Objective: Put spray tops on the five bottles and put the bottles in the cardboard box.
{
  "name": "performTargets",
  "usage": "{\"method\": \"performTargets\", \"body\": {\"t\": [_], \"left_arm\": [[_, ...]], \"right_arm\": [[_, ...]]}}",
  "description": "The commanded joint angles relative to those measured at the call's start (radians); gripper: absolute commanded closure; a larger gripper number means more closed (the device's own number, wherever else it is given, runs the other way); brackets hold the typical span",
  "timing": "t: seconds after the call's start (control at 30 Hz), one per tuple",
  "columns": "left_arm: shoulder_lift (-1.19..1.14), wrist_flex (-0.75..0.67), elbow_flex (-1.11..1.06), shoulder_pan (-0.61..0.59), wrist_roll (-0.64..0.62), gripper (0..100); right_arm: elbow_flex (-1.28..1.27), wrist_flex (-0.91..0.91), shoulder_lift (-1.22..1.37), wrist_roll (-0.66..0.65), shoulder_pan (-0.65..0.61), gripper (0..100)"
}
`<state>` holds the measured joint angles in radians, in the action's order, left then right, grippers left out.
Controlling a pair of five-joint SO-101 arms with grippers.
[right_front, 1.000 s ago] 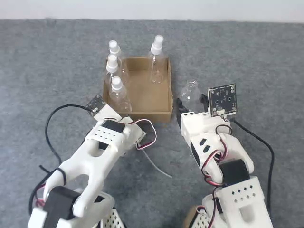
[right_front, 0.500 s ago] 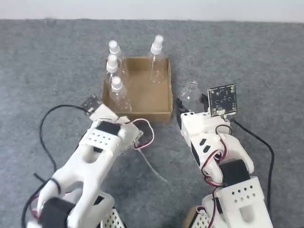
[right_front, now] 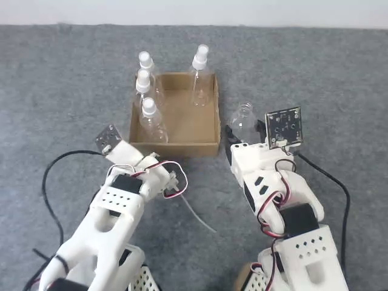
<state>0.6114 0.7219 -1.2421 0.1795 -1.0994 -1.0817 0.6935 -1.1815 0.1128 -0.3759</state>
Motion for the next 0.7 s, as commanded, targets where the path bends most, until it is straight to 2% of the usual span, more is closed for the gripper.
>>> {"method": "performTargets", "body": {"t": [0.0,0.13,0.5,0.67], "left_arm": [[0.041,-0.025,0.008,0.011,0.017,80],[0.041,-0.012,0.008,0.044,0.017,70],[0.032,-0.008,0.007,0.040,0.017,70],[0.009,0.046,0.039,0.040,0.020,73]], "right_arm": [[0.008,-0.016,-0.021,-0.020,0.010,91.6],[0.008,-0.016,-0.021,-0.020,0.010,91.6],[0.008,-0.015,-0.022,-0.020,0.010,91.6],[0.008,-0.015,-0.022,-0.020,0.010,91.6]]}}
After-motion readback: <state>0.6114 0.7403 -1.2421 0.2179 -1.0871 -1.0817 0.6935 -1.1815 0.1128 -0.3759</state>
